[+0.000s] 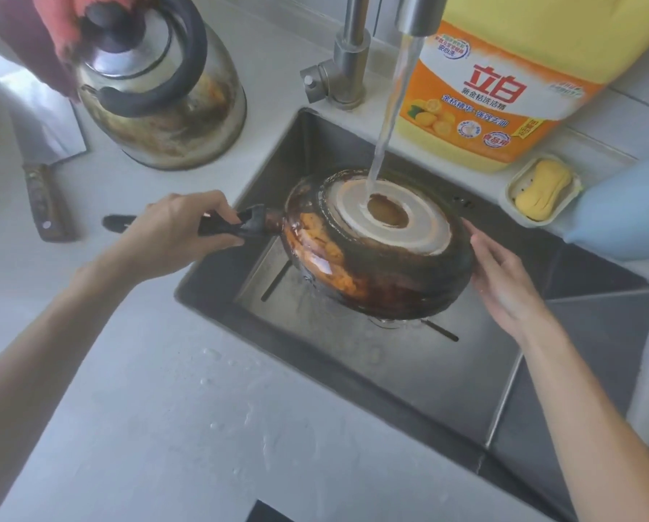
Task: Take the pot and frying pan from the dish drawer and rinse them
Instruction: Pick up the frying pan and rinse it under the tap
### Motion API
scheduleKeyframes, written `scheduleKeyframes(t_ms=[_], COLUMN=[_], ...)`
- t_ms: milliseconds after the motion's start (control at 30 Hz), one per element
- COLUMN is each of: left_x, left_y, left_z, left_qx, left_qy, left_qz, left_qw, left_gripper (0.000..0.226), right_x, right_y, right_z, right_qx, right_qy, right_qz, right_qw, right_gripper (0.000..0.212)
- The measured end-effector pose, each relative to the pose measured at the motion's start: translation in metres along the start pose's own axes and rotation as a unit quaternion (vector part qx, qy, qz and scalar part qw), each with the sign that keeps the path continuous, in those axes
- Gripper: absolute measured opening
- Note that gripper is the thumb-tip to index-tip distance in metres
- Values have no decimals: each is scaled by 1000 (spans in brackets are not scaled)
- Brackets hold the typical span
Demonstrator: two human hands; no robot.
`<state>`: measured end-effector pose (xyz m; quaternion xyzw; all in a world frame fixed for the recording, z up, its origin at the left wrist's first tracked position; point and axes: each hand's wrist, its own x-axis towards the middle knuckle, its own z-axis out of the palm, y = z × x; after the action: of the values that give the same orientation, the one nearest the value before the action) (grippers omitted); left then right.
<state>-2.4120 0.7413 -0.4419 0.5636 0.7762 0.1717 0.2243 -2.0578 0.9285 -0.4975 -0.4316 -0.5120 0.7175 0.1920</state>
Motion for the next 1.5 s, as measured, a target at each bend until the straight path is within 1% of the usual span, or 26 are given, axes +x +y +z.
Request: scheduleKeyframes(t_ms=[100, 167, 200, 267, 400, 433, 467, 533, 667, 733, 833, 900, 933, 1000, 1100, 1167, 1233, 1267, 1333, 1400, 1433, 1500], left_x=[-9, -16, -18, -24, -30, -30, -29, -24, -10, 0, 16, 18, 16, 8, -3, -8, -12, -14, -17, -19, -19, -17], left_y=[-5, -10, -12, -15, -17, -15, -12, -6, 16, 26, 27, 21, 18, 11, 2, 0, 0, -1, -2, -1, 2, 11], left_z=[17, 26, 28, 30, 23, 18, 13, 0, -28, -33, -25, -12, -5, 8, 24, 33, 36, 36, 29, 16, 9, -7], left_qx=[-56, -81, -90, -104, -116, -112, -101, -51, 36, 61, 42, 5, -13, -49, -91, -97, -99, -99, -93, -69, -41, 16], left_qy=[-21, -29, -25, -3, 75, 88, 92, 90, 70, 42, 9, -10, -15, -20, -26, -13, 27, 52, 102, 125, 136, 143], left_qz=[-53, -71, -73, -77, -62, -44, -22, 22, 56, 59, 29, -3, -20, -48, -84, -93, -90, -81, -34, 23, 50, 101], left_qw=[997, 994, 993, 992, 989, 989, 990, 994, 995, 996, 999, 1000, 1000, 997, 992, 991, 991, 990, 990, 989, 989, 984], left_gripper=[31, 33, 33, 36, 40, 37, 29, 18, 17, 17, 17, 16, 19, 31, 36, 36, 33, 34, 32, 14, 11, 16], right_x=[3, 4, 4, 4, 1, -1, -2, -6, -13, -15, -12, -7, -5, 1, 9, 15, 19, 20, 16, 11, 8, 3], right_y=[-12, -19, -21, -23, -15, -11, -7, 4, 22, 23, 16, 9, 6, -1, -18, -28, -35, -36, -33, -23, -17, -4], right_z=[-3, -4, -4, -4, -1, -1, 0, 1, 4, 4, 1, -1, -3, -6, -10, -11, -10, -9, -8, -6, -6, -3], right_qx=[-23, -41, -50, -66, -80, -75, -62, -22, 61, 77, 80, 69, 62, 49, 14, -15, -29, -30, -23, -1, 10, 28], right_qy=[2, -6, -13, -22, -25, -21, -19, -23, -4, 11, 33, 44, 45, 34, -6, -28, -36, -40, -51, -51, -42, -23], right_qz=[-17, -33, -40, -47, -54, -52, -50, -40, -5, 14, 29, 18, 9, -14, -48, -64, -83, -91, -96, -91, -88, -75], right_qw=[1000, 999, 998, 996, 995, 996, 997, 999, 998, 997, 996, 996, 997, 998, 999, 997, 995, 995, 994, 995, 995, 997], right_gripper=[83, 88, 86, 82, 79, 79, 80, 78, 63, 62, 62, 60, 62, 63, 73, 67, 59, 58, 58, 59, 59, 59])
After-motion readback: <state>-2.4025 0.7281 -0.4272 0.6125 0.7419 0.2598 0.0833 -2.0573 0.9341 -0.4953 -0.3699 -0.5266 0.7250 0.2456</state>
